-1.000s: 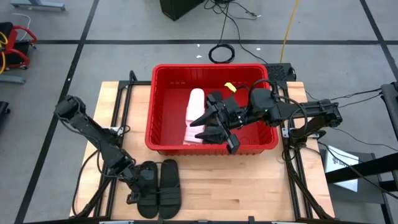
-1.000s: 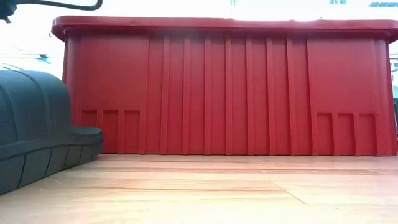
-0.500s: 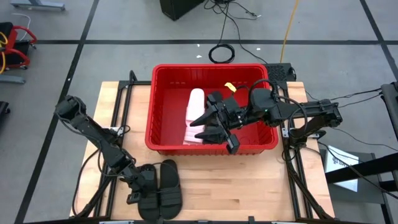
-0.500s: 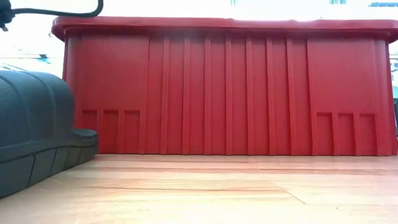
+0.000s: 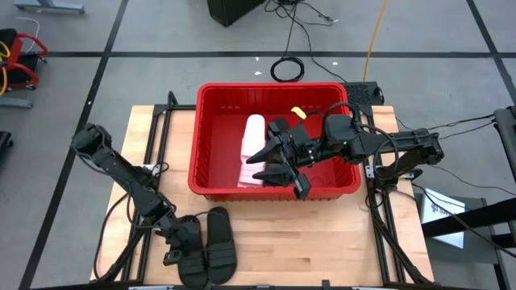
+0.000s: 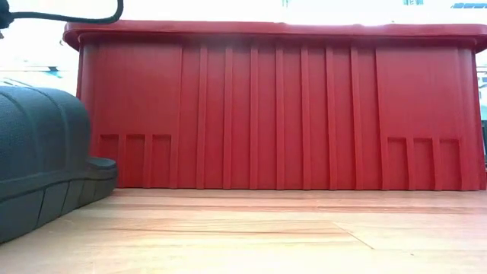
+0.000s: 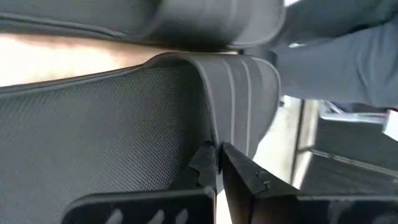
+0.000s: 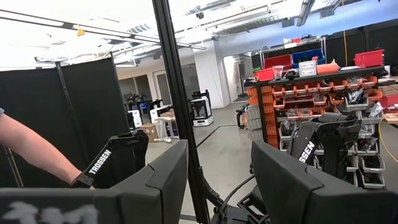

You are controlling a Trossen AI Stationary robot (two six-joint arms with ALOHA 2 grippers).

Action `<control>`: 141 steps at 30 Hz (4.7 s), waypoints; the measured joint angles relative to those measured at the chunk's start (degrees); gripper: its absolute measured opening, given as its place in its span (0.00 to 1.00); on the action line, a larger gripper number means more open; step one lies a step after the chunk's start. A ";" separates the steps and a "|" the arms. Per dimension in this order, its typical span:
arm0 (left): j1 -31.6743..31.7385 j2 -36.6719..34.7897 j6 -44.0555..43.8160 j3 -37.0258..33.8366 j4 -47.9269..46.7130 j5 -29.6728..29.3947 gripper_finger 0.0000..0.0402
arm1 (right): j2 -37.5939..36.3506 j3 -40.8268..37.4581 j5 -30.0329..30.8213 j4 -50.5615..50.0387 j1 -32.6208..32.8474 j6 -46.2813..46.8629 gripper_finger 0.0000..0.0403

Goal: Pick and place slides into bin
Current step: Put the black slipper into the red bin

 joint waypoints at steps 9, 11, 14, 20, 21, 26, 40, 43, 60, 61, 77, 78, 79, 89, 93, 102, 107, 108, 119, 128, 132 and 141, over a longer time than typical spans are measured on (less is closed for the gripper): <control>-0.04 0.00 -0.41 0.00 1.75 3.30 0.00 | 0.00 0.00 0.00 -0.29 -0.02 -0.02 0.41; -0.04 0.00 -0.63 0.09 1.55 4.11 0.00 | 0.00 0.00 0.00 -0.60 -0.02 -0.02 0.41; -0.04 0.02 -0.34 1.53 1.07 4.99 0.00 | 0.00 0.00 0.00 -1.18 0.00 -0.02 0.41; -0.04 -3.20 -0.22 4.27 -0.04 4.21 0.00 | 0.00 -0.02 0.02 -0.62 0.00 0.07 0.41; -0.04 -4.13 -0.48 4.77 -0.72 3.58 0.00 | 0.00 -0.02 0.04 -0.25 -0.02 -0.01 0.41; -0.04 -8.95 -1.05 8.26 -4.79 1.19 0.00 | 0.00 -0.02 0.04 0.48 -0.13 -0.24 0.41; 2.07 -13.01 6.97 27.67 -18.49 -8.61 0.00 | 0.00 -0.02 0.26 0.44 -1.43 -1.53 0.41; 4.04 -13.03 9.85 32.38 -21.79 -9.76 0.00 | 0.00 -0.02 0.24 0.45 -1.70 -1.53 0.41; 22.66 -8.28 34.52 62.76 -56.18 -8.64 0.00 | 0.00 -0.02 2.98 0.24 -2.70 -1.77 0.41; 24.19 -7.86 36.51 64.16 -56.75 -8.63 0.00 | 0.00 -0.02 3.48 0.31 -2.81 -1.77 0.41; 51.54 0.03 67.67 76.23 -74.38 -2.62 0.00 | 0.00 -0.02 10.60 1.51 -3.41 -1.39 0.41; 53.02 0.42 68.94 76.24 -75.03 -2.55 0.00 | 0.00 -0.02 11.33 1.61 -3.41 -1.35 0.41; 54.40 0.85 70.22 76.23 -75.42 -2.43 0.00 | 0.00 -0.02 12.00 1.78 -3.41 -1.31 0.41; 62.07 6.70 84.86 76.06 -75.21 0.19 0.00 | 0.00 -0.02 12.11 3.52 -3.58 -1.51 0.41; 64.49 9.23 88.01 76.02 -75.25 1.66 0.00 | 0.00 -0.02 12.09 3.54 -3.58 -1.36 0.41; 65.84 15.62 92.95 75.71 -75.14 2.84 0.00 | 0.00 -0.02 12.09 3.52 -3.56 -1.33 0.41; 66.80 16.26 94.47 69.72 -75.14 3.53 0.00 | 0.00 -0.02 12.09 3.52 -3.56 -1.31 0.41; 67.06 16.25 94.44 67.63 -75.18 3.99 0.00 | 0.00 -0.02 12.09 3.52 -3.56 -1.31 0.41; 67.84 13.90 95.01 50.90 -70.31 5.97 0.00 | 0.00 -0.02 12.05 3.49 -3.80 -2.21 0.41; 67.84 13.84 94.31 43.49 -60.98 11.13 0.00 | 0.00 -0.02 12.07 3.43 -4.61 -2.33 0.41; 67.83 13.84 93.88 39.25 -58.32 11.44 0.00 | 0.00 -0.02 12.07 3.43 -4.67 -1.92 0.41; 67.84 13.83 90.97 28.00 -49.42 16.72 0.00 | 0.00 -0.02 13.57 3.41 -4.66 -1.73 0.41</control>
